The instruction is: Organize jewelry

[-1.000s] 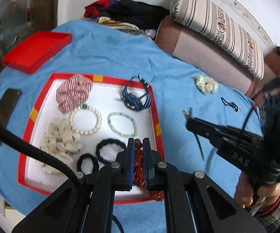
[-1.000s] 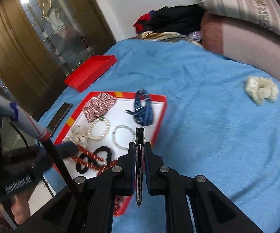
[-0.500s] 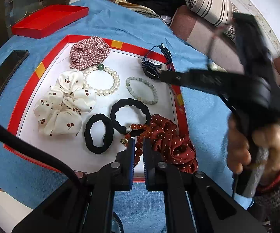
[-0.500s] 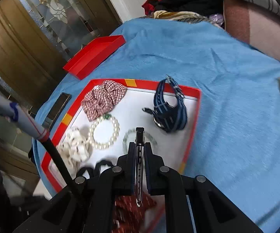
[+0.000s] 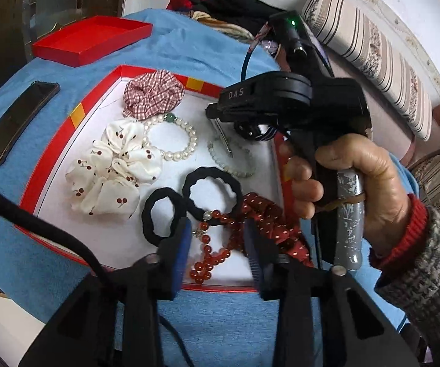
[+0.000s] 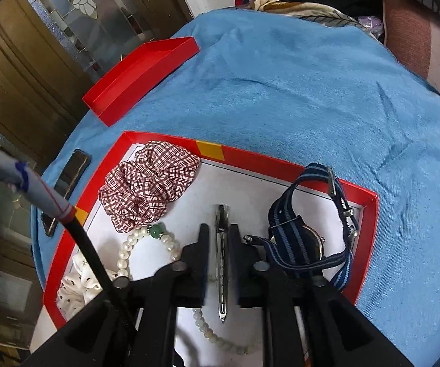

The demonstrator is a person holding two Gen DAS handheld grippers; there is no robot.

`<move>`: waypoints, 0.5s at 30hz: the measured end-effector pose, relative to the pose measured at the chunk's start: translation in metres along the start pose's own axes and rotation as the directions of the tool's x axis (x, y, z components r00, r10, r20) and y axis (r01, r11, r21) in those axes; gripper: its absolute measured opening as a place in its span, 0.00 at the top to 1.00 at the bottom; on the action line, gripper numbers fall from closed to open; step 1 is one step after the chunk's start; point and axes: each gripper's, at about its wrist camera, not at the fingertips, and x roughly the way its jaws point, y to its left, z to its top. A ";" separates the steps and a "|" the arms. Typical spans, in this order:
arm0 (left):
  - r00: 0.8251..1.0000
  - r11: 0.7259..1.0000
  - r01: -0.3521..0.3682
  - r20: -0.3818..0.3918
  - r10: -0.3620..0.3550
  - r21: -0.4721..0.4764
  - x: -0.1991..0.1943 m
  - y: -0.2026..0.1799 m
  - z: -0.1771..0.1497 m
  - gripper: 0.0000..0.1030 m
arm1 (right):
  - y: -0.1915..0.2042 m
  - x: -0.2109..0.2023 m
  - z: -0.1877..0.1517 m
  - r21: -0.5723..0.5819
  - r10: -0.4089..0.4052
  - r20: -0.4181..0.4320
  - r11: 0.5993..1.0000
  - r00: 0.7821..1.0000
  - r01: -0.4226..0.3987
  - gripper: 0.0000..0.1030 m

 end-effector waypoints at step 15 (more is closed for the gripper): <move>0.992 0.998 -0.059 0.110 0.062 -0.029 -0.058 -0.010 -0.010 0.48 | -0.022 -0.093 -0.058 0.014 -0.135 0.085 0.991 0.987 0.134 0.67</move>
